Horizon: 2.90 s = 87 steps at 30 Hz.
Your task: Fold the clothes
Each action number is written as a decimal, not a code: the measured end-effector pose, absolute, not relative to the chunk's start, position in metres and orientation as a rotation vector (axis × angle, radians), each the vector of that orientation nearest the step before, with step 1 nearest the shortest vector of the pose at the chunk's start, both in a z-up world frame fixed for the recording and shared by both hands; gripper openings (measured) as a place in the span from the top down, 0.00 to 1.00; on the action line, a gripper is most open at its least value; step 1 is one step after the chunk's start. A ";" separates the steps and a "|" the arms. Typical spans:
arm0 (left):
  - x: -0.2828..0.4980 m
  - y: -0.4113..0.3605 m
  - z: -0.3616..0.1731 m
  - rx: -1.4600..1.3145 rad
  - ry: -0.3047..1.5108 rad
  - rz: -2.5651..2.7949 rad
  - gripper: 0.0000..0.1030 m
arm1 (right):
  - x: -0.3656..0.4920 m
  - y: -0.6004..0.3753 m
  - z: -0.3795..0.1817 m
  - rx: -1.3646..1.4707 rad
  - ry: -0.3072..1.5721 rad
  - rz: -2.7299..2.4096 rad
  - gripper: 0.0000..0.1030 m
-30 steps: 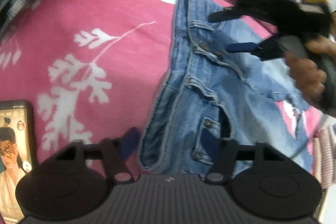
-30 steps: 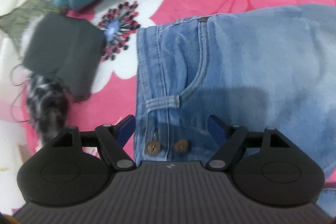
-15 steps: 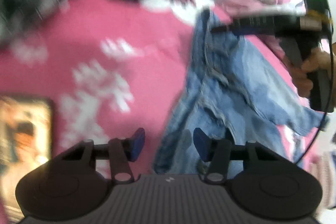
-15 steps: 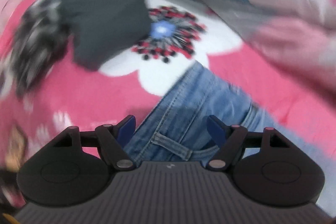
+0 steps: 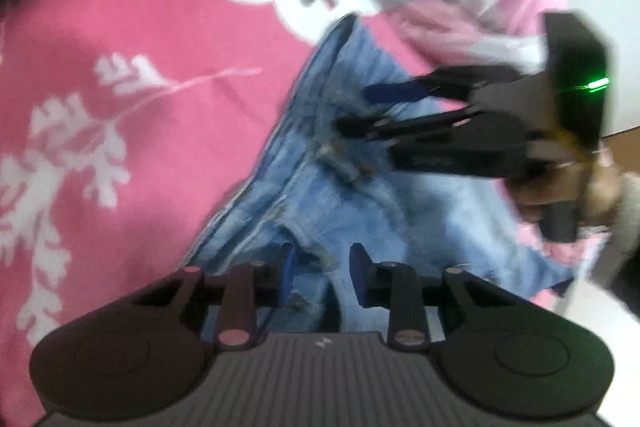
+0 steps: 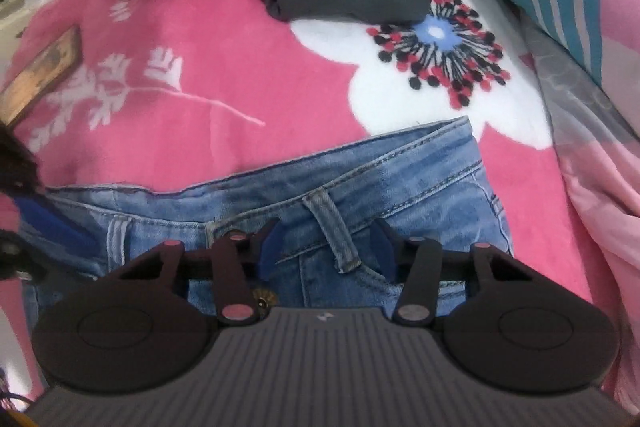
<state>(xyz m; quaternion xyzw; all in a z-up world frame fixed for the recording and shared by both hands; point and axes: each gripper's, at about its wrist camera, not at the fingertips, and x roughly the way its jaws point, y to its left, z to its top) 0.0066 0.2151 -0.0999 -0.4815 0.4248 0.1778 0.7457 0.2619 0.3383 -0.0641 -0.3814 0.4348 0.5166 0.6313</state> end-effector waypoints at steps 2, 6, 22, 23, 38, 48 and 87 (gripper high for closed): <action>0.007 0.216 -0.103 -1.093 0.935 0.436 0.71 | 0.262 0.338 -0.064 -0.884 0.993 1.205 0.57; 0.012 0.216 -0.107 -1.134 0.922 0.487 0.59 | 0.263 0.338 -0.068 -0.909 0.981 1.227 0.58; 0.003 0.206 -0.099 -1.086 0.761 0.735 0.97 | 0.269 0.331 -0.065 -0.774 0.951 1.146 0.95; 0.000 0.206 -0.097 -1.087 0.749 0.741 0.97 | 0.268 0.331 -0.064 -0.762 0.947 1.143 0.95; -0.006 0.218 -0.108 -1.060 0.802 0.686 0.98 | 0.265 0.353 -0.073 -0.733 0.955 1.122 0.95; -0.062 0.222 -0.075 -0.999 0.765 0.511 0.64 | 0.278 0.344 -0.056 -0.689 1.017 1.079 0.51; -0.105 0.238 -0.069 -1.128 0.627 0.704 0.91 | 0.367 0.375 -0.059 -0.710 1.109 1.196 0.85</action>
